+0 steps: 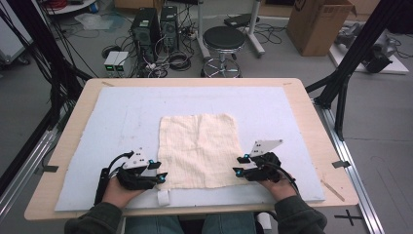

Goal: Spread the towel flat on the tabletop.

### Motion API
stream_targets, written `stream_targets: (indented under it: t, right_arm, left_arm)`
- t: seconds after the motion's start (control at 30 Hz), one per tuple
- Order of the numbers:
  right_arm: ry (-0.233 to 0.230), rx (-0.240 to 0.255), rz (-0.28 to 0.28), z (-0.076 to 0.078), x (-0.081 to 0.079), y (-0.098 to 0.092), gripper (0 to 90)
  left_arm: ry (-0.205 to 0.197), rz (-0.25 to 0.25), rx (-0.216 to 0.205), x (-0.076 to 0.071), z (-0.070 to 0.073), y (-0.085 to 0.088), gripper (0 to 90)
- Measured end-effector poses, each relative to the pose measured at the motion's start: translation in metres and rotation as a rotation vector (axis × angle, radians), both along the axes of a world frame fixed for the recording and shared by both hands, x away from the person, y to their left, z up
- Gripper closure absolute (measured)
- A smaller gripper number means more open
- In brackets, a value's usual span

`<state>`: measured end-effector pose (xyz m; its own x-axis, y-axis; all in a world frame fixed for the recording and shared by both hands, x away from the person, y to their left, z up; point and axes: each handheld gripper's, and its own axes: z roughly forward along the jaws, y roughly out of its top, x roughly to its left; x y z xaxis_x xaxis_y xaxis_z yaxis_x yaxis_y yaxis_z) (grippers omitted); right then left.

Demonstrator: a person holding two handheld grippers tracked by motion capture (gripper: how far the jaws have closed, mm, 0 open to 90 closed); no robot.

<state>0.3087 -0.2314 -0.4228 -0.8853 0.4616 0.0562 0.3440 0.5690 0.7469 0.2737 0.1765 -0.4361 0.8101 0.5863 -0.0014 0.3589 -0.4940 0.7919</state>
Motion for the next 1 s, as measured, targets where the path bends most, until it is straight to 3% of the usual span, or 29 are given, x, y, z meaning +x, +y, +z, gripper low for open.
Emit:
stream_targets:
  t: [0.13, 0.27, 0.33, 0.43, 0.53, 0.63, 0.8, 1.0]
  right_arm:
    - [0.008, -0.008, -0.001, -0.006, -0.005, -0.002, 61.4]
    - [0.025, -0.05, 0.004, -0.011, -0.004, 0.0, 64.7]
    - [0.024, -0.087, 0.012, -0.014, -0.004, 0.003, 68.5]
    - [0.031, -0.087, 0.022, -0.014, -0.003, 0.004, 77.8]
    - [0.041, -0.089, 0.033, -0.013, -0.003, 0.007, 87.7]
    - [0.037, -0.102, 0.036, -0.012, -0.004, 0.009, 88.3]
    - [0.046, -0.072, 0.062, -0.007, -0.01, 0.011, 88.4]
    - [0.059, -0.08, 0.092, -0.007, -0.018, 0.016, 88.4]
  left_arm:
    - [0.005, -0.02, 0.045, -0.001, -0.007, -0.004, 58.2]
    - [-0.001, -0.044, 0.047, -0.002, -0.007, -0.004, 65.7]
    - [-0.012, -0.056, 0.05, -0.003, -0.007, -0.006, 73.8]
    - [-0.02, -0.057, 0.055, -0.003, -0.007, -0.006, 86.4]
    - [-0.006, -0.054, 0.043, -0.003, -0.007, -0.004, 87.9]
    - [-0.014, -0.051, 0.039, -0.007, -0.003, 0.002, 88.2]
    - [-0.026, -0.031, 0.008, -0.013, 0.004, 0.013, 88.2]
    - [-0.025, -0.043, 0.012, -0.02, 0.006, 0.016, 88.2]
